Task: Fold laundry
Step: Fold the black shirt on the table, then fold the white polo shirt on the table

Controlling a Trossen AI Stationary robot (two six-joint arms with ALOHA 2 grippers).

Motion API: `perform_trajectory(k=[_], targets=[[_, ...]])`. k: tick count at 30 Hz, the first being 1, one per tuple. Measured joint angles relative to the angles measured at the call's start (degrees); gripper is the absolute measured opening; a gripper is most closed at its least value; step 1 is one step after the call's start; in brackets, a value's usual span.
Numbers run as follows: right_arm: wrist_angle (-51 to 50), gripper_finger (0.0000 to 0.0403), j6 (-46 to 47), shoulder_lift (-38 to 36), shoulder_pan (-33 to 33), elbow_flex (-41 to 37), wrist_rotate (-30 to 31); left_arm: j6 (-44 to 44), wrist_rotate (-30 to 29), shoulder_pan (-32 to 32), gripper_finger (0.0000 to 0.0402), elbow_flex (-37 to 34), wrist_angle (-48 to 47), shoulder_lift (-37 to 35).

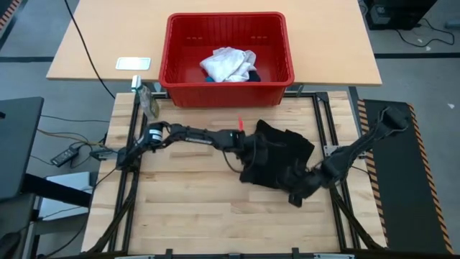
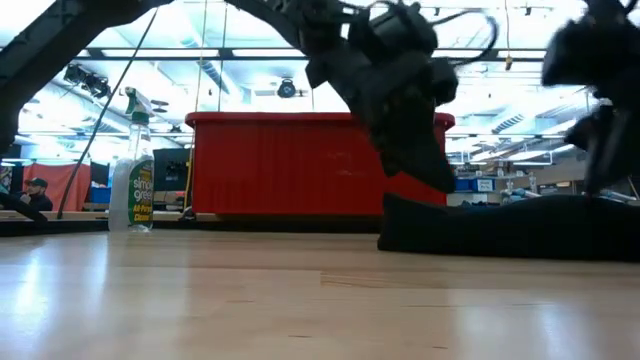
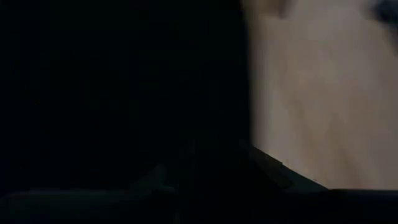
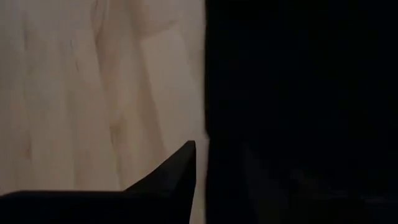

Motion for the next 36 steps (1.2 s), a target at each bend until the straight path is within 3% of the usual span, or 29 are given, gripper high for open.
perform_trajectory(k=[3,9,14,19,23,26,31,34,36], targets=[[-3.68,0.0131,3.53,5.09,1.8,0.0,0.4,-1.6,-3.38,1.61,0.0114,-0.98,-1.44,0.02],[-13.23,0.013,13.2,9.65,4.69,0.16,-1.06,-1.82,-3.12,2.19,0.0114,-0.99,-3.65,0.06],[-16.71,0.013,18.23,6.53,8.37,0.0,-0.41,-2.51,-3.16,0.47,0.0114,-0.97,-2.47,0.06],[-23.31,0.0129,26.14,2.13,11.69,-0.05,-0.4,-12.97,-4.79,0.27,0.0114,-0.45,-1.95,-1.18],[-22.64,0.013,27.93,-2.48,13.88,0.89,2.23,-18.78,-5.13,1.15,0.0114,-0.4,-0.59,-5.47],[-22.27,0.013,27.44,-6.24,14.61,2.88,7.4,-18.99,-7.08,1.35,0.0114,-0.39,0.23,-11.0],[-20.12,0.0129,22.85,-12.04,13.48,4.89,26.39,-23.63,-21.83,3.43,0.0114,-0.25,-2.27,-20.58],[-16.19,0.0129,14.41,-14.67,10.43,4.85,38.87,-27.26,-23.49,7.04,0.0114,-0.25,-4.42,-24.83],[-11.93,0.0129,5.72,-16.01,7.33,4.87,42.28,-28.09,-24.14,9.57,0.0114,-0.25,-5.99,-26.72]])
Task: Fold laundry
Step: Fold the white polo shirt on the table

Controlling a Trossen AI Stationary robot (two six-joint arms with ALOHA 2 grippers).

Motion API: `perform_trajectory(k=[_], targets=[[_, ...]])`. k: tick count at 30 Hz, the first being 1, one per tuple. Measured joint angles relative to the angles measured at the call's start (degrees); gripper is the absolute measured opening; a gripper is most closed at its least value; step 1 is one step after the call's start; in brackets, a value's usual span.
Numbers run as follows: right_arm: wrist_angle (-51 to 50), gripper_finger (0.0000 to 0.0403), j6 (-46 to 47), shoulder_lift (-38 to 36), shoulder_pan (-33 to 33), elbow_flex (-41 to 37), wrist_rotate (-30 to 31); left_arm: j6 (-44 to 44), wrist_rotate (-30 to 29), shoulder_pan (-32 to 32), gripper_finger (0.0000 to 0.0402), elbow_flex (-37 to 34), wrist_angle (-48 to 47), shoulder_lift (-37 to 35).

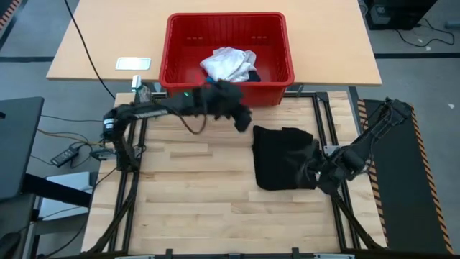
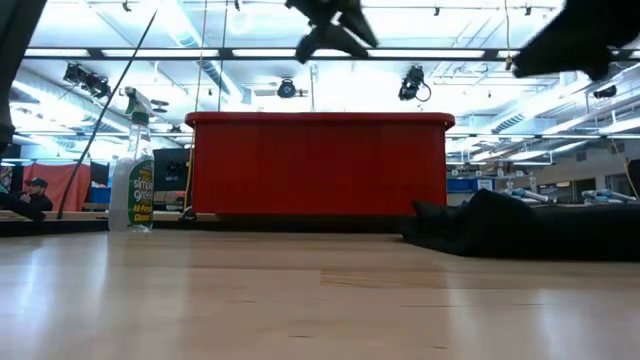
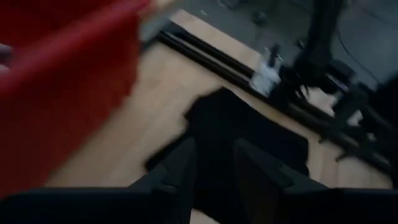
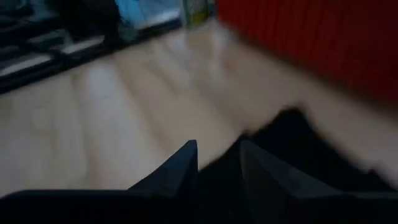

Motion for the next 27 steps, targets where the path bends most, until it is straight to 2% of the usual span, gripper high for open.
perform_trajectory(k=[2,4,7,13,17,20,23,27], targets=[[6.15,0.0129,-10.99,-1.19,-4.28,-0.02,-2.55,1.32,-0.87,2.71,0.0114,0.0,-0.47,-1.23],[13.73,0.0129,-20.25,-2.03,-8.97,-0.02,-8.88,4.35,-2.32,5.59,0.0114,0.0,-0.15,-1.29],[25.4,0.0129,-28.57,-2.12,-15.97,-0.02,-16.12,5.89,-3.58,11.21,0.012,-0.07,0.26,-0.8],[39.02,0.0129,-38.85,-2.1,-31.81,-0.02,-17.72,8.63,-3.62,22.73,0.018,-0.07,5.56,1.74],[42.96,0.0129,-41.71,-0.6,-43.41,-0.02,-22.27,12.49,-3.0,29.02,0.0234,-0.02,11.46,4.53],[44.75,0.0129,-39.87,1.22,-50.85,-0.02,-28.6,16.04,1.92,32.64,0.0266,-0.04,15.54,8.39],[46.23,0.0129,-36.17,3.53,-55.9,-0.02,-32.98,16.72,6.77,35.12,0.0285,-0.08,19.67,12.25],[46.66,0.0134,-33.3,7.11,-59.9,0.0,-35.23,19.46,11.6,37.17,0.029,-0.09,25.04,17.25]])
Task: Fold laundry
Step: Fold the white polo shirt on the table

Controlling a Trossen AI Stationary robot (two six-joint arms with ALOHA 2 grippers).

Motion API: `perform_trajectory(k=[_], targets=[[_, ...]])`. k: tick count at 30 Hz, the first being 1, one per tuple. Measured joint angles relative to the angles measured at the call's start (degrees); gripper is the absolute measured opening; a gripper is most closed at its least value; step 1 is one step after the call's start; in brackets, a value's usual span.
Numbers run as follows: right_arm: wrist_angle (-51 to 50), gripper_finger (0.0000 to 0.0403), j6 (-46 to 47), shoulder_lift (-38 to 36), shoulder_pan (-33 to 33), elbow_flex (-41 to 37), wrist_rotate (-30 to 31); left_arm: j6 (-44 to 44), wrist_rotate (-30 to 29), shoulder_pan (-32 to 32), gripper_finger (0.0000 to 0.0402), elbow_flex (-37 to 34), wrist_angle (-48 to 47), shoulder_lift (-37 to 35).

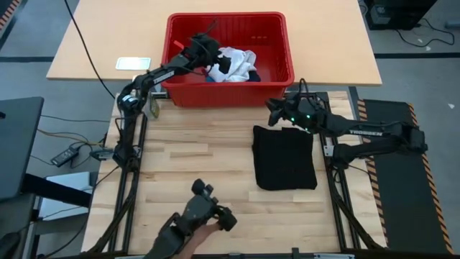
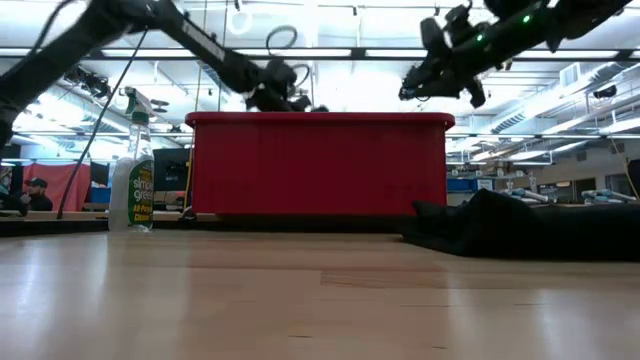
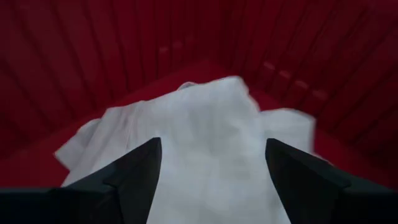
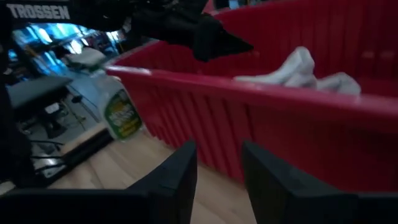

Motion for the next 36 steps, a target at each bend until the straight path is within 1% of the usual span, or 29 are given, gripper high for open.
perform_trajectory(k=[2,5,9,12,14,17,19,21,23,27,28,29,32,36], targets=[[0.3,0.0136,1.7,1.83,-1.35,0.18,-1.01,3.25,1.12,0.49,0.0291,-0.04,2.32,1.86],[0.21,0.0137,3.07,4.63,-3.02,0.88,-3.25,5.67,2.09,0.39,0.0291,0.0,5.07,4.14],[0.22,0.0137,4.18,8.03,-4.81,2.45,-5.94,6.39,4.76,0.02,0.0291,0.0,3.97,7.27],[0.25,0.0138,4.14,10.35,-6.1,3.97,-7.42,9.87,5.24,-0.2,0.0291,0.0,1.85,8.69],[0.32,0.0138,4.12,11.78,-6.95,5.12,-8.18,12.68,4.48,-0.41,0.0291,0.07,0.7,9.42],[0.32,0.0138,3.44,13.72,-8.26,6.55,-10.14,15.67,-0.19,-0.55,0.0281,0.07,-0.02,10.85],[0.19,0.0138,2.64,14.93,-9.05,7.42,-11.65,16.98,-1.91,-0.45,0.0258,0.17,0.24,11.68],[0.23,0.0138,2.52,16.11,-9.7,8.37,-12.64,17.82,-2.51,-0.03,0.0217,0.22,0.73,12.0],[0.2,0.0138,2.52,17.03,-10.18,9.21,-13.33,17.89,-3.19,0.24,0.0161,0.18,1.09,12.09],[0.14,0.0138,2.53,17.96,-10.61,9.88,-13.94,17.97,-3.64,0.24,0.0035,-0.09,2.53,10.61],[-0.05,0.0138,2.51,17.96,-10.71,9.88,-13.99,17.89,-3.63,0.24,0.0022,-0.13,3.14,9.86],[-0.18,0.0138,2.52,17.95,-10.82,9.88,-13.99,17.9,-3.63,0.26,0.002,-0.13,3.84,8.85],[-0.58,0.0138,1.53,17.9,-11.47,9.88,-14.01,17.91,-3.89,0.2,0.0025,-0.13,5.28,4.78],[-2.2,0.0138,-1.28,17.91,-12.68,9.9,-14.0,17.86,-3.73,0.07,0.0021,-0.13,6.05,-1.84]])
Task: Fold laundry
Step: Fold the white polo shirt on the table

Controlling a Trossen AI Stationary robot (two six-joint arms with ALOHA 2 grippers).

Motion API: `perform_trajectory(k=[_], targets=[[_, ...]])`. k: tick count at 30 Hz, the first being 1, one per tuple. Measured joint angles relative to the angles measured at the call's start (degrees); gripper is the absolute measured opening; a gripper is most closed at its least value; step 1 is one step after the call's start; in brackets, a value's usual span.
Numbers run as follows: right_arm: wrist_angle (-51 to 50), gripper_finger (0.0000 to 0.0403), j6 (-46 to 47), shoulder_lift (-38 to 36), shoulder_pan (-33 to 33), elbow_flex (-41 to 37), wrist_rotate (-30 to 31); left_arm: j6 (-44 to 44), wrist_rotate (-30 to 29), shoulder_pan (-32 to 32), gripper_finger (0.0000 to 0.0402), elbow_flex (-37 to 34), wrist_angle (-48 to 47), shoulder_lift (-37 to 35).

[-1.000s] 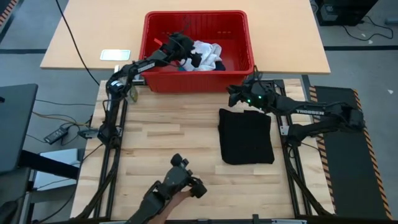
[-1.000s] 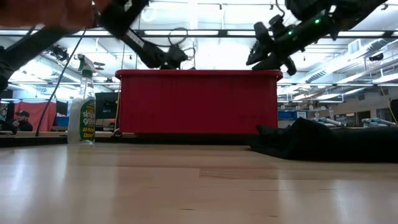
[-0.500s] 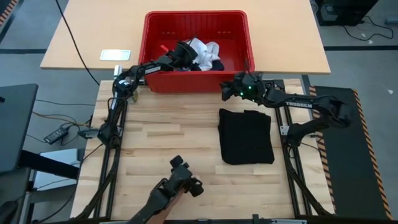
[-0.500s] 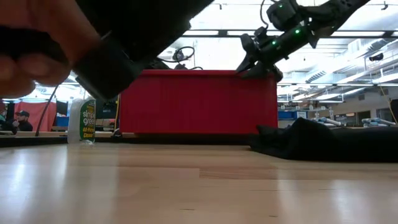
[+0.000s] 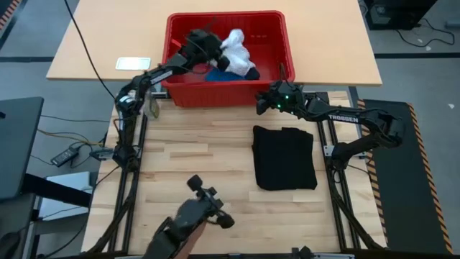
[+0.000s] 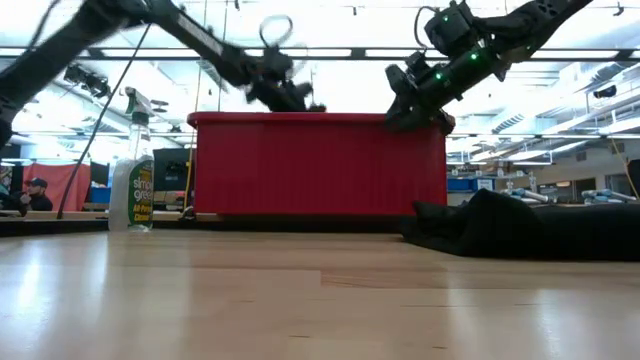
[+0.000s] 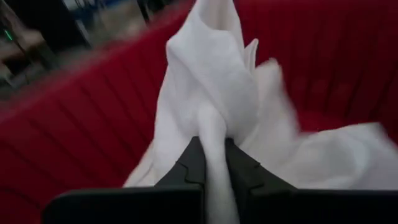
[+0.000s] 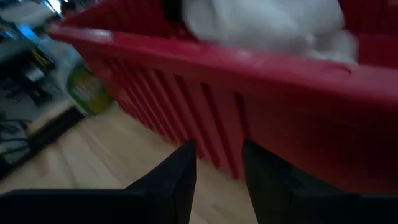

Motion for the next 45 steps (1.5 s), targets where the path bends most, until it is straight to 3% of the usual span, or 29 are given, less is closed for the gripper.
perform_trajectory(k=[3,10,17,22,27,32,35,41,45], targets=[[-6.44,0.0135,-0.75,0.0,-1.02,0.0,-1.59,0.23,0.12,-0.16,0.002,0.0,1.03,-5.55],[-25.12,0.0123,-3.01,0.01,-0.57,0.0,-15.98,0.32,0.85,-0.72,0.0023,0.09,1.79,-17.11],[-33.74,0.0105,-7.72,0.01,1.81,0.0,-25.17,-4.46,10.65,-4.0,0.0024,0.09,8.62,-28.85],[-38.69,0.0098,-6.27,-0.01,4.52,0.0,-34.74,-10.4,13.37,-9.1,0.0024,0.17,12.13,-36.25],[-41.73,0.0096,-8.25,-0.05,9.39,-2.4,-34.78,-11.01,16.29,-15.91,0.0024,0.2,5.75,-40.92],[-37.34,0.0096,-7.86,-0.05,11.39,-10.74,-30.66,-19.27,18.02,-23.8,0.0024,0.17,-5.7,-43.13],[-32.84,0.0095,-3.96,-0.1,9.87,-16.0,-24.91,-24.18,12.09,-30.05,0.0024,0.2,-12.76,-43.21],[-20.82,0.0095,-0.18,-0.77,4.67,-22.16,-18.02,-35.89,-10.59,-44.22,0.0024,-0.86,-27.71,-40.92],[-17.47,0.0094,-0.72,-0.36,1.5,-21.73,-12.13,-43.84,-16.5,-51.28,0.0024,-5.31,-28.11,-39.02]])
